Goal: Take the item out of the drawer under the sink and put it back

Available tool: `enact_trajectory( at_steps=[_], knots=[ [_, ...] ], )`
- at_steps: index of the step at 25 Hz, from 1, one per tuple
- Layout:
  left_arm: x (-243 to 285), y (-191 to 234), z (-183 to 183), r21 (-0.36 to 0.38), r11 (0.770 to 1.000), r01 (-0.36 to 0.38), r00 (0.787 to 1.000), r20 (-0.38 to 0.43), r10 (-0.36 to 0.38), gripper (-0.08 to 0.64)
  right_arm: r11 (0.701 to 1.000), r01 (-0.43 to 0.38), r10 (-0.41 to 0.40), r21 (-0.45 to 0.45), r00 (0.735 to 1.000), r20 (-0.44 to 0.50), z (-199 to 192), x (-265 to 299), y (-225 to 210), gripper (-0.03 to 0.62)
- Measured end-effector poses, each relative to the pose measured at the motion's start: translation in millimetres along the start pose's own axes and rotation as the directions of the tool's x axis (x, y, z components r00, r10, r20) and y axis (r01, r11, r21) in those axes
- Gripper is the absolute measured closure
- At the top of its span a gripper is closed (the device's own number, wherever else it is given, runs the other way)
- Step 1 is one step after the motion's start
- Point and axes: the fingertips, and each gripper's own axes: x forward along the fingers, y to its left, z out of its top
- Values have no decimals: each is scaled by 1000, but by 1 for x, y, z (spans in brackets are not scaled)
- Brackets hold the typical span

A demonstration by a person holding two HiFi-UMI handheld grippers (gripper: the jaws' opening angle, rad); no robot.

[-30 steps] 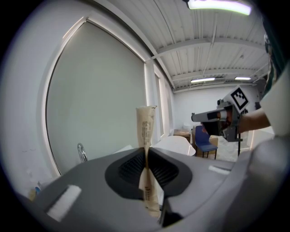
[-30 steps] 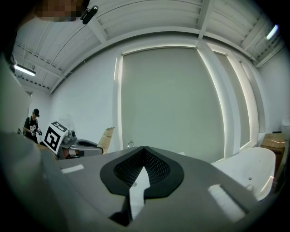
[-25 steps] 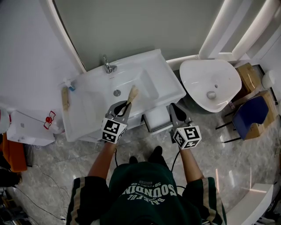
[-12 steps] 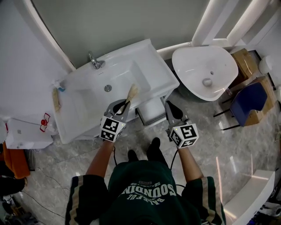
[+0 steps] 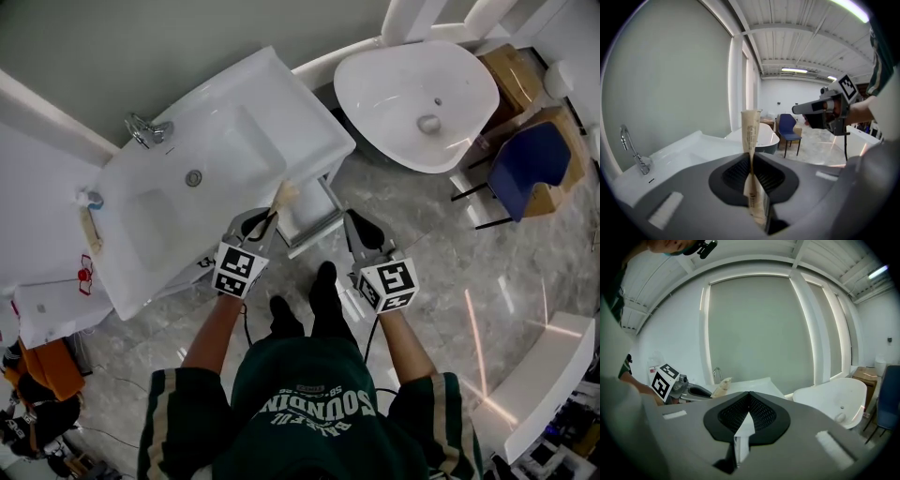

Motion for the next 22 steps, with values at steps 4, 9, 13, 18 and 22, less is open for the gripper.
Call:
enact_trajectory(
  at_steps=[4,9,13,18,22],
  knots=[
    [35,-12,-16,-6,999,41,998,-52,-41,511,999,19,-18,32,999,-32,-21,2,-27,591],
    [67,-27,-36,-25,997,77,990,-114,-79,511,997,35,-31,72,997,-66,-42,3,-51,591],
    [93,-33,-55,-54,994,93,981,-166,-101,511,996,38,-31,82,996,-85,-53,6,-66,591],
    [122,-40,-87,-46,993,107,964,-240,-115,511,993,39,-25,114,993,-116,-69,10,-79,591],
    [147,-46,-115,-54,992,116,946,-298,-127,509,990,35,-15,133,989,-148,-85,14,-91,591]
  ],
)
